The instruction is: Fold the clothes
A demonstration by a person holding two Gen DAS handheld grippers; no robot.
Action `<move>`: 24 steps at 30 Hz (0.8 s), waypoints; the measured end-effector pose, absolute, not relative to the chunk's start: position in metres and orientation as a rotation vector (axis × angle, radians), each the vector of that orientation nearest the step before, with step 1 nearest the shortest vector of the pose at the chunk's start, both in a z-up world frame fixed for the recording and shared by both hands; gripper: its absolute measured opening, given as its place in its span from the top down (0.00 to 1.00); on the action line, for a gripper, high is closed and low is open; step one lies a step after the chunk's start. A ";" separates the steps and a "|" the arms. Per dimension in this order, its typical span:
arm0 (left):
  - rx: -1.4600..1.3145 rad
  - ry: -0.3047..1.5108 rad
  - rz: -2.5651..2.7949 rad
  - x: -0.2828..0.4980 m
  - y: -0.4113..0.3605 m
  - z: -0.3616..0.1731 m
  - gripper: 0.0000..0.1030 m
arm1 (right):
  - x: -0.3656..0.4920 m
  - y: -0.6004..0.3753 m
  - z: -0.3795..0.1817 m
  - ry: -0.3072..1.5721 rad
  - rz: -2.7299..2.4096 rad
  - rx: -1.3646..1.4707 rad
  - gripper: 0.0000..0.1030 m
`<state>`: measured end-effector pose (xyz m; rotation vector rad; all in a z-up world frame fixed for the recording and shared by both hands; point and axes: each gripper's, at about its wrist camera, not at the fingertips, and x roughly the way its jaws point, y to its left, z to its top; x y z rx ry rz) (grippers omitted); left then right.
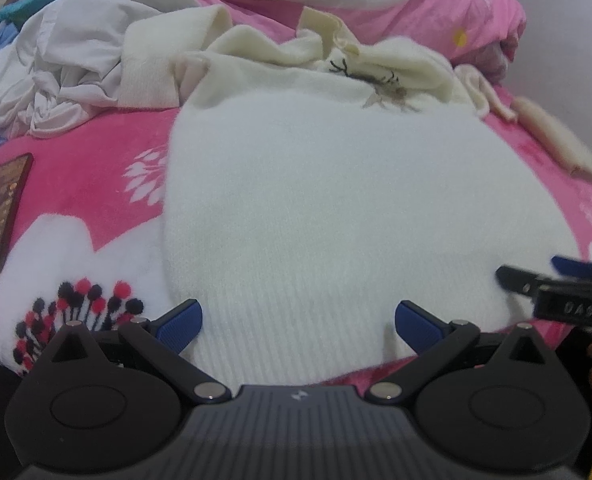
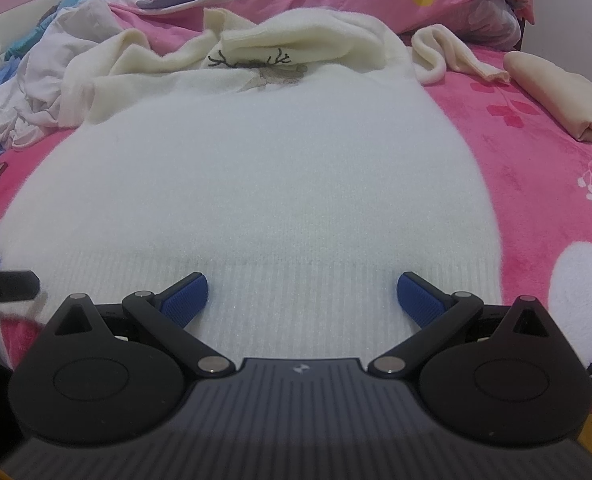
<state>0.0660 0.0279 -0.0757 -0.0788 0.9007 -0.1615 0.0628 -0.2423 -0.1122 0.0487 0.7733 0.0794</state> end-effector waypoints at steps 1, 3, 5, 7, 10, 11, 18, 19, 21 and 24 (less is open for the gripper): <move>-0.089 0.896 -0.163 0.065 0.030 -0.074 0.00 | 0.062 -0.242 -0.112 0.772 0.081 0.049 0.01; -0.091 0.886 -0.157 0.063 0.032 -0.072 0.00 | 0.062 -0.243 -0.112 0.770 0.086 0.051 0.01; -0.070 0.861 -0.135 0.059 0.033 -0.069 0.00 | 0.062 -0.244 -0.112 0.766 0.090 0.053 0.01; -0.056 0.843 -0.120 0.055 0.035 -0.066 0.00 | 0.061 -0.244 -0.112 0.761 0.093 0.055 0.01; -0.043 0.825 -0.108 0.050 0.039 -0.063 0.00 | 0.059 -0.244 -0.113 0.751 0.095 0.056 0.01; -0.035 0.821 -0.103 0.047 0.041 -0.064 0.00 | 0.059 -0.244 -0.113 0.746 0.095 0.056 0.01; -0.045 0.810 -0.116 0.027 0.056 -0.073 0.00 | 0.055 -0.253 -0.109 0.732 0.138 0.101 0.01; -0.069 0.801 -0.143 0.025 0.059 -0.073 0.00 | 0.055 -0.257 -0.108 0.730 0.148 0.121 0.01; -0.102 0.777 -0.182 0.020 0.064 -0.073 0.00 | 0.052 -0.267 -0.103 0.717 0.167 0.190 0.01; -0.104 0.738 -0.194 0.017 0.067 -0.072 0.00 | 0.044 -0.288 -0.093 0.670 0.159 0.291 0.01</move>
